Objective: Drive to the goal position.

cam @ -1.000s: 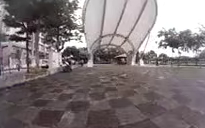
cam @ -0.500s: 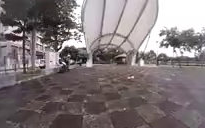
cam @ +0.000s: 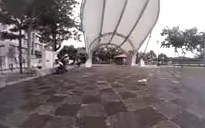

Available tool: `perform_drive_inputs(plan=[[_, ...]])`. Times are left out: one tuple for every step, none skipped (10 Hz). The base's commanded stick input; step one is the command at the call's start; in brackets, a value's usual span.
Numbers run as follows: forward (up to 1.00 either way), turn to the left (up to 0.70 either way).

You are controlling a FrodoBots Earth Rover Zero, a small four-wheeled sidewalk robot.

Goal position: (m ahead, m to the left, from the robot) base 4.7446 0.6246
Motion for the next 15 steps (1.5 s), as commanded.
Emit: perform_drive_inputs(plan=[[1.00, 0.00], [1.00, 0.00], [1.00, 0.00], [1.00, 0.00], [1.00, 0.00], [1.00, 0.00], [1.00, 0.00], [1.00, 0.00], [1.00, 0.00], [1.00, 0.00], [1.00, 0.00], [1.00, 0.00], [1.00, 0.00], [1.00, 0.00], [1.00, 0.00]])
